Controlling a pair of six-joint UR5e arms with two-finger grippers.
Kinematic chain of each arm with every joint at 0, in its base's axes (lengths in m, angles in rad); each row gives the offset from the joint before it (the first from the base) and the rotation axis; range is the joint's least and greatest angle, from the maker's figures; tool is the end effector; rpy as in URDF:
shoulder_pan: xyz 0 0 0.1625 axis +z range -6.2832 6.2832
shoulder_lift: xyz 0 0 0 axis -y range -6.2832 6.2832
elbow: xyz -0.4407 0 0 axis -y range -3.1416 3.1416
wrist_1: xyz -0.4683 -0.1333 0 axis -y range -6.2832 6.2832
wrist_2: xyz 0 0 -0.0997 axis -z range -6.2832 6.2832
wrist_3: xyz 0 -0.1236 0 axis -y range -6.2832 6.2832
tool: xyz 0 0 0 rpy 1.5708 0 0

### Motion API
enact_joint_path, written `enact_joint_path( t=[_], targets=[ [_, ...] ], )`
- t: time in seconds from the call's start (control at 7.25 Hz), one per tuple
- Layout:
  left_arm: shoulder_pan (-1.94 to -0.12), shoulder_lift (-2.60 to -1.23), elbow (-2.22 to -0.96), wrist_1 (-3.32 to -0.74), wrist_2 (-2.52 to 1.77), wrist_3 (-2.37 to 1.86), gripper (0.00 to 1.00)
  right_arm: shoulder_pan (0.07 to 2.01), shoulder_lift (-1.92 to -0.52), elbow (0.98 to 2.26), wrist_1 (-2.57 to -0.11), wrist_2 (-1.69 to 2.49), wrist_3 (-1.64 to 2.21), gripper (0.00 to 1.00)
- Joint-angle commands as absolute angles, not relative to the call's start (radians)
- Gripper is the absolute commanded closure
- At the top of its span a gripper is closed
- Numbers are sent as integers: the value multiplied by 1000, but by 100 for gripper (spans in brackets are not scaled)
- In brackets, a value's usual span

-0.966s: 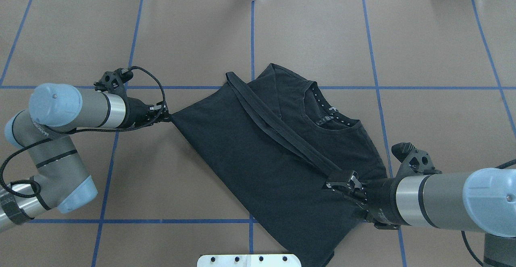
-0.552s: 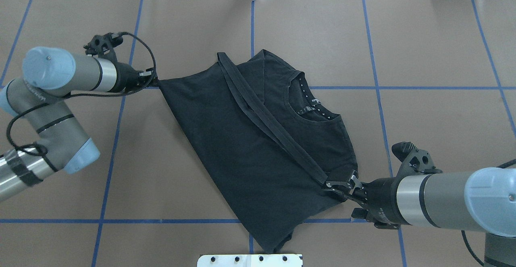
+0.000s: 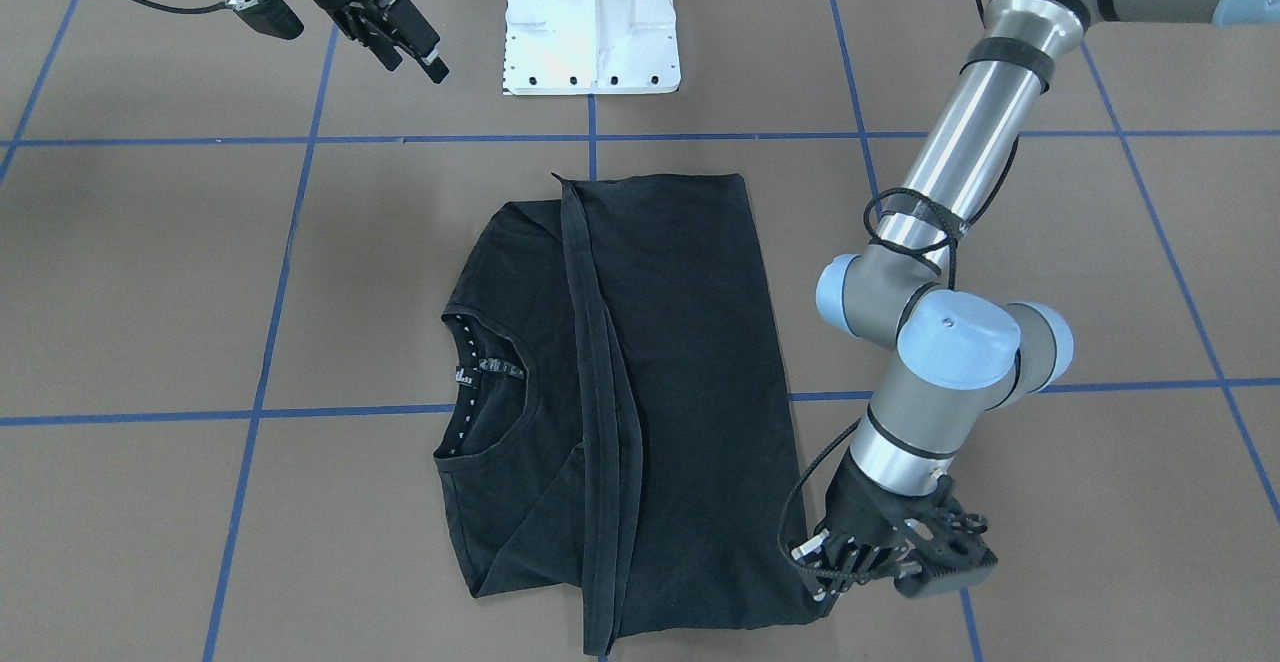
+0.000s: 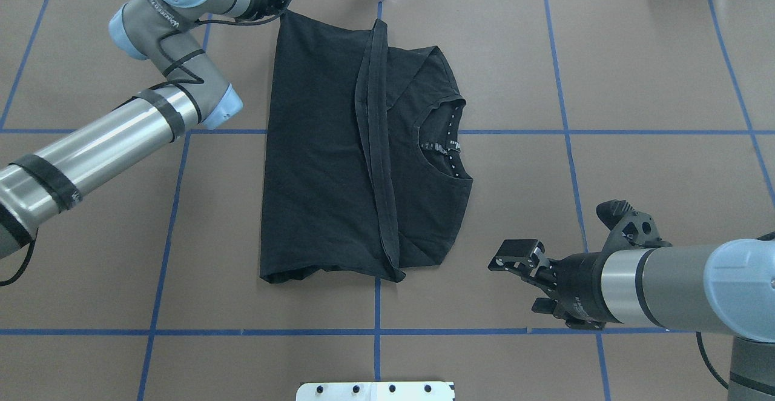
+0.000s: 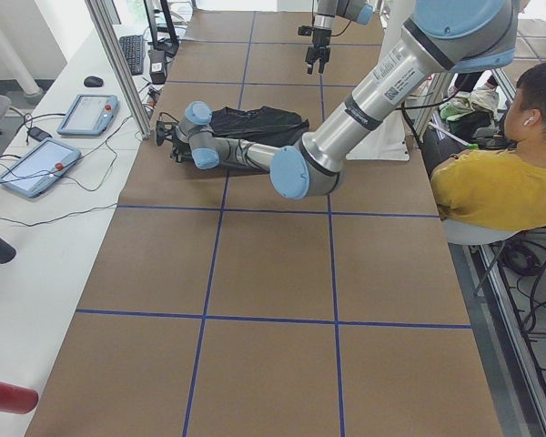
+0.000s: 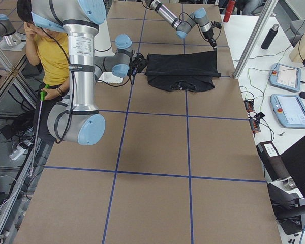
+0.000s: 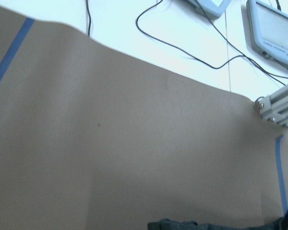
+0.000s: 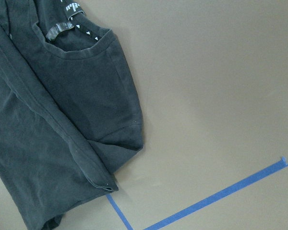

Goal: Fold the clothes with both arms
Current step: 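Release the shirt with both grippers and swing the right arm over the shirt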

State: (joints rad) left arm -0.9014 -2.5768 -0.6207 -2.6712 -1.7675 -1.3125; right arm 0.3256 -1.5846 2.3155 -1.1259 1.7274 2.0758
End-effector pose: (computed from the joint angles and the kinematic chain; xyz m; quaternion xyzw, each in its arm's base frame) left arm 0.5293 -0.8448 0.3298 0.2292 0.5000 -0.2125 0.8077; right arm -0.4312 -0.2659 0.2455 -0.1144 -0.5449 0.2950 0.7765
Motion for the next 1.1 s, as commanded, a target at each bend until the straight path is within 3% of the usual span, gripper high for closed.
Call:
enact_joint_path(
  t=[0.0,0.14,0.28,0.41,0.55,0.83,0.97],
  targets=[
    [-899,-2649,-500,-2734,-1749,-1289,100,325,-1582,2303,-1126,1686,2075,0],
    [-905,-2648,-506,-2732,-1752,-1228,26,324,-1542,2265,-1127,1639,2075,0],
    [-907,-2640,-537,-2729,-1753,-1232,1,328,-1470,2181,-1127,1620,2075,0],
    [-907,-2541,-671,-2727,-1756,-1227,0,333,-1398,2092,-1127,1586,2075,0],
    [-902,-2355,-889,-2726,-1799,-1224,0,372,-1294,1995,-1162,1586,2062,0],
    [-908,-2164,-1096,-2723,-1919,-1223,0,451,-941,1758,-1514,1591,1786,1],
    [-908,-2079,-1171,-2726,-1924,-1221,1,478,-817,1638,-1563,1594,1696,1]
  ],
)
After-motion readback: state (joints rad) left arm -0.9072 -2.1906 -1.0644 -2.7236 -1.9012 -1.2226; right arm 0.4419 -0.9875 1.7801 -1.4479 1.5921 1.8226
